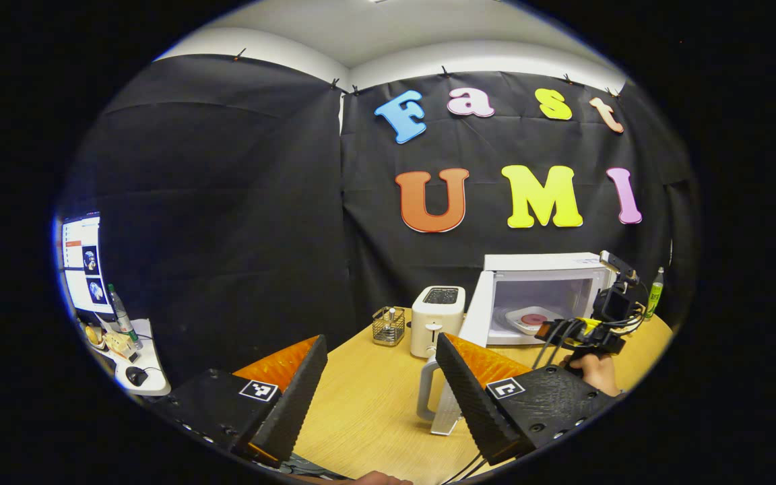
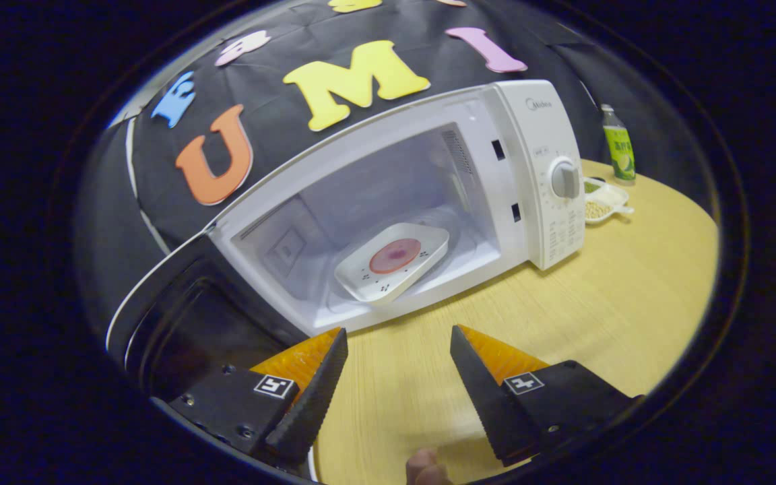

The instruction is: Open the microwave oven with the left hand, put the food in, and close the microwave oven.

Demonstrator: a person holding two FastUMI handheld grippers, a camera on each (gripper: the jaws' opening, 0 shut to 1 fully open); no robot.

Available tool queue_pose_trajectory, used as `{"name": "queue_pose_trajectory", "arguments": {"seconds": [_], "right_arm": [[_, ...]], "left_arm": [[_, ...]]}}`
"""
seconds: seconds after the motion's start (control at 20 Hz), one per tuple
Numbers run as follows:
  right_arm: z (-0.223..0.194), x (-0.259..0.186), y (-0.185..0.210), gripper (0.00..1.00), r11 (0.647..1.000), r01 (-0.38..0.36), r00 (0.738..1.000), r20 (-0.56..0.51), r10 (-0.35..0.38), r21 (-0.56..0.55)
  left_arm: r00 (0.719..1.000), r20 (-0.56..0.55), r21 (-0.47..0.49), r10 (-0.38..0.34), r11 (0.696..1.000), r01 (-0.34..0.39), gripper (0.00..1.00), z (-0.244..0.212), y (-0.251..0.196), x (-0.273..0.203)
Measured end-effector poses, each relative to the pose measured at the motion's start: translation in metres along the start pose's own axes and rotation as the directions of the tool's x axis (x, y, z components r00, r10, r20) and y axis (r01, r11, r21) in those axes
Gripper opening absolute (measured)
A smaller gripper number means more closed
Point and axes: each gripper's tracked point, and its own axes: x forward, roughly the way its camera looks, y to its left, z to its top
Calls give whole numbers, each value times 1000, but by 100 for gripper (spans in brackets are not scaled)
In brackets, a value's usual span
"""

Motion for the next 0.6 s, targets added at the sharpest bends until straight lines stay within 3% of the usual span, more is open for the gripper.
{"name": "queue_pose_trajectory", "arguments": {"seconds": [0.1, 0.5, 0.55, 0.6], "right_arm": [[8, -30, -4, 99, 997, -17, 999, 36, 20, -74], [56, -160, -25, 99, 968, -88, 972, 192, 135, -233], [67, -174, -34, 100, 968, -82, 964, 227, 137, -237], [76, -187, -43, 100, 968, -71, 957, 258, 134, -240]], "left_arm": [[1000, -6, -23, -5, 1000, 5, 96, -8, 13, 7], [997, -39, -83, -61, 995, 58, 95, -47, 40, 58], [996, -39, -92, -84, 993, 81, 82, -51, 37, 64], [995, -34, -93, -92, 992, 89, 78, -56, 37, 67]]}}
